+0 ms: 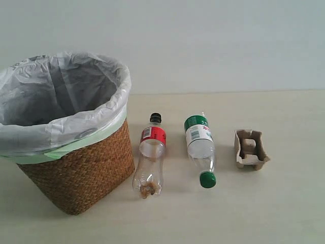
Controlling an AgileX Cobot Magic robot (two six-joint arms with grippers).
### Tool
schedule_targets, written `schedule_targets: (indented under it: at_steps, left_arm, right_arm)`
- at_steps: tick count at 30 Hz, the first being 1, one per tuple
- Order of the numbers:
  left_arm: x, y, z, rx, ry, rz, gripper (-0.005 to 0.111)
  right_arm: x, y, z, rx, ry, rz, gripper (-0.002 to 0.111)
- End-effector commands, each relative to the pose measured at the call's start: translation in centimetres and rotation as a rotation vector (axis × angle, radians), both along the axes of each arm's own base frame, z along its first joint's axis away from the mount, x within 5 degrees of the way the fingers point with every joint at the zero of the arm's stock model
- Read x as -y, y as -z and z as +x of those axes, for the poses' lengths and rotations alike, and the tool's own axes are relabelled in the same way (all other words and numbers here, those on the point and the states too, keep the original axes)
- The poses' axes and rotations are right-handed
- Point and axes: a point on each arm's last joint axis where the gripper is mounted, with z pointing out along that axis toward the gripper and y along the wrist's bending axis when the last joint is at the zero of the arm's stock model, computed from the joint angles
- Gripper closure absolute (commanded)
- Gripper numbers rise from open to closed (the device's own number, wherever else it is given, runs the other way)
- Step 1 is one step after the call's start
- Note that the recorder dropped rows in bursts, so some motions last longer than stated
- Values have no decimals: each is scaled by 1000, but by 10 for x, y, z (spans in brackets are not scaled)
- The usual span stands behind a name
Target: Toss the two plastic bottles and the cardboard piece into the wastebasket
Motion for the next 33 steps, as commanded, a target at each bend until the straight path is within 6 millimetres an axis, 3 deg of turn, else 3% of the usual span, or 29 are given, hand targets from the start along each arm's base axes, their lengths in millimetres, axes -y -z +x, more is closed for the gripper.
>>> schedule_targets:
  at_steps: [1,3,5,9,15,16,21,25,29,33]
  left_arm:
    - [0,1,0,0,-2,-2,103]
    - [0,1,0,0,-2,-2,103]
    - [0,1,0,0,-2,-2,103]
    - [0,1,0,0,-2,-2,103]
    - [0,1,0,0,-2,-2,103]
    - [0,1,0,0,-2,-2,103]
    - [0,1,0,0,-2,-2,103]
    - [0,1,0,0,-2,-2,103]
    - [0,1,0,0,-2,-2,103]
    - [0,1,0,0,-2,-2,103]
  right_arm:
    - [-12,1,52,-217,-68,-75,68]
    - [-18,11,78,-325,-88,-95,50]
    - [-22,24,101,-417,-102,-110,42]
    - [-31,59,146,-562,-95,-112,42]
    - [-36,110,194,-634,-61,-134,42]
    - [-38,127,207,-675,-49,-130,42]
    - [-43,158,237,-768,-27,-135,42]
    - [-41,167,250,-797,43,-227,42]
    - [-59,172,255,-803,62,-260,42]
    - [-63,183,259,-811,71,-276,42]
